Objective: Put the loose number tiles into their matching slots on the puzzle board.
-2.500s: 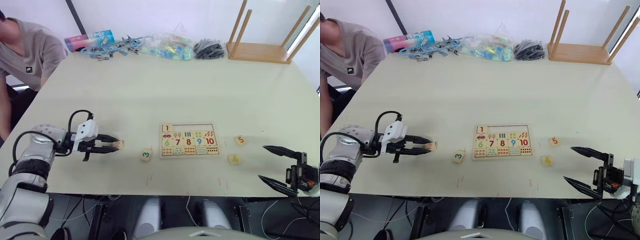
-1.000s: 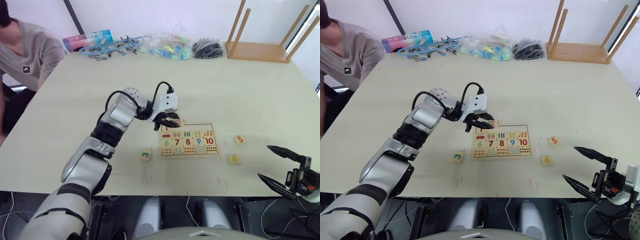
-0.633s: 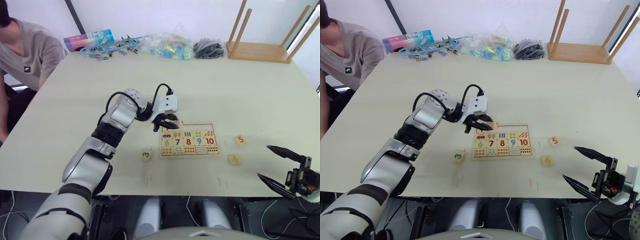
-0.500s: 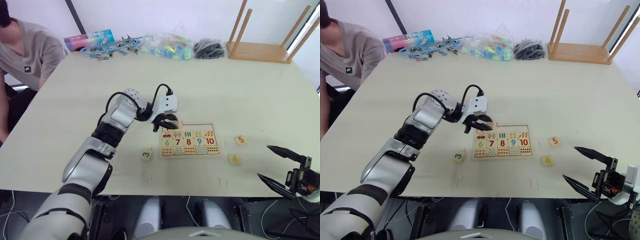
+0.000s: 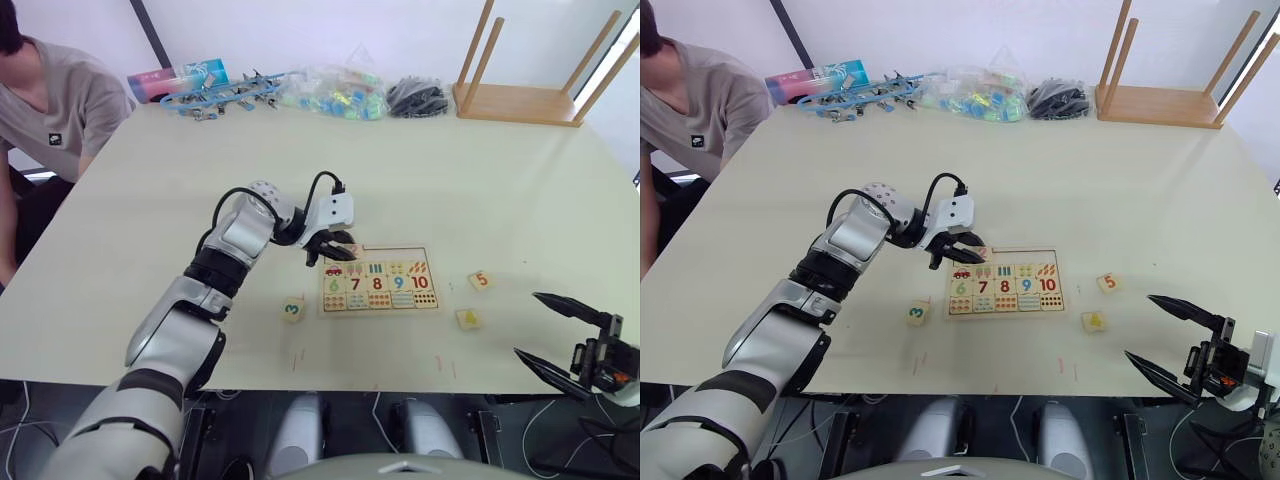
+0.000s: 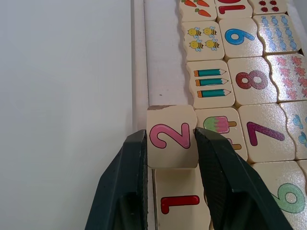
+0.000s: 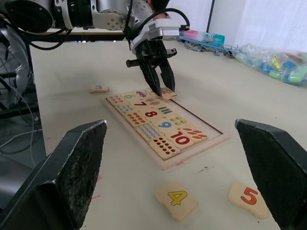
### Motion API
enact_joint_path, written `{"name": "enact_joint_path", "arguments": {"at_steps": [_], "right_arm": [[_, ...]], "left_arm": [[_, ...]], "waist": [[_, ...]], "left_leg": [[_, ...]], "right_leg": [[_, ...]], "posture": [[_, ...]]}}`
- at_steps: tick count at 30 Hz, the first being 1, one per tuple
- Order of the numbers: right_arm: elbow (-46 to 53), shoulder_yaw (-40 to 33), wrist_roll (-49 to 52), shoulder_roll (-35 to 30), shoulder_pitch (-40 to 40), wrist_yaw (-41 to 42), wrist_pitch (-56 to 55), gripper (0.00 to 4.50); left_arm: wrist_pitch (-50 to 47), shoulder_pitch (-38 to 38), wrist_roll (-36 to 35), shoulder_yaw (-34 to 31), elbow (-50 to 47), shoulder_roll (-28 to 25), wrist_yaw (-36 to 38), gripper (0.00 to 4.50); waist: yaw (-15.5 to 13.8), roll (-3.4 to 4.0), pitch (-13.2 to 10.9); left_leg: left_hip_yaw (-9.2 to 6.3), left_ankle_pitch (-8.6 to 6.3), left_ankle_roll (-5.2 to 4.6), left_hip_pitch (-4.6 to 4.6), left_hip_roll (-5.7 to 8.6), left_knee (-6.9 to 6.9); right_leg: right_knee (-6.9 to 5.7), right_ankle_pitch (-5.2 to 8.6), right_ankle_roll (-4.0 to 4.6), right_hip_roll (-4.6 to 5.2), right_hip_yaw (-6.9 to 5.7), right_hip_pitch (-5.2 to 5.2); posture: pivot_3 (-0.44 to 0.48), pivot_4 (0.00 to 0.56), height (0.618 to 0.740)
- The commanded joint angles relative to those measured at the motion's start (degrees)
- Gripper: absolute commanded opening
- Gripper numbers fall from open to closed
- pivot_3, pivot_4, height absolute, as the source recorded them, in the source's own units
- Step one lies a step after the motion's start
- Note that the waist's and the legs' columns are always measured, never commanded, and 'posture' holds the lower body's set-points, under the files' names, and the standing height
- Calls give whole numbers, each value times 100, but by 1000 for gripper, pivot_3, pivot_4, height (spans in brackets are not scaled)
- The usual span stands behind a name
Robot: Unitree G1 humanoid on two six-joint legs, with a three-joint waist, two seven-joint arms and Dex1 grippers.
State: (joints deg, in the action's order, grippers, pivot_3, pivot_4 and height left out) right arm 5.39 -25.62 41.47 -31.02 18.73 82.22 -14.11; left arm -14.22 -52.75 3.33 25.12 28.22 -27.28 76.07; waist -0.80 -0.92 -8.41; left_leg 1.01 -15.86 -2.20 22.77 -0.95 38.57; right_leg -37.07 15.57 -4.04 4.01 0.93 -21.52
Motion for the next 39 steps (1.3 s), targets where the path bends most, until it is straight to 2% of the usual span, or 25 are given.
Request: {"name": "enact_joint_path", "arguments": {"at_steps": [1, 39], "right_arm": [[30, -126, 53, -49, 28, 18, -86, 4500], [37, -133, -13, -43, 130, 0, -167, 4500]], "left_arm": [[-3, -5, 11, -57, -156, 19, 17, 983], [280, -14, 133, -99, 170, 166, -114, 983]], "waist": [[0, 0, 0], [0, 0, 0]], "left_leg": [[0, 0, 0, 0, 0, 0], [0, 0, 0, -1, 0, 0]], "right_leg": [[0, 0, 0, 0, 0, 0], [0, 0, 0, 0, 0, 0]], "posture": [[0, 150, 740], [0, 150, 740]]}}
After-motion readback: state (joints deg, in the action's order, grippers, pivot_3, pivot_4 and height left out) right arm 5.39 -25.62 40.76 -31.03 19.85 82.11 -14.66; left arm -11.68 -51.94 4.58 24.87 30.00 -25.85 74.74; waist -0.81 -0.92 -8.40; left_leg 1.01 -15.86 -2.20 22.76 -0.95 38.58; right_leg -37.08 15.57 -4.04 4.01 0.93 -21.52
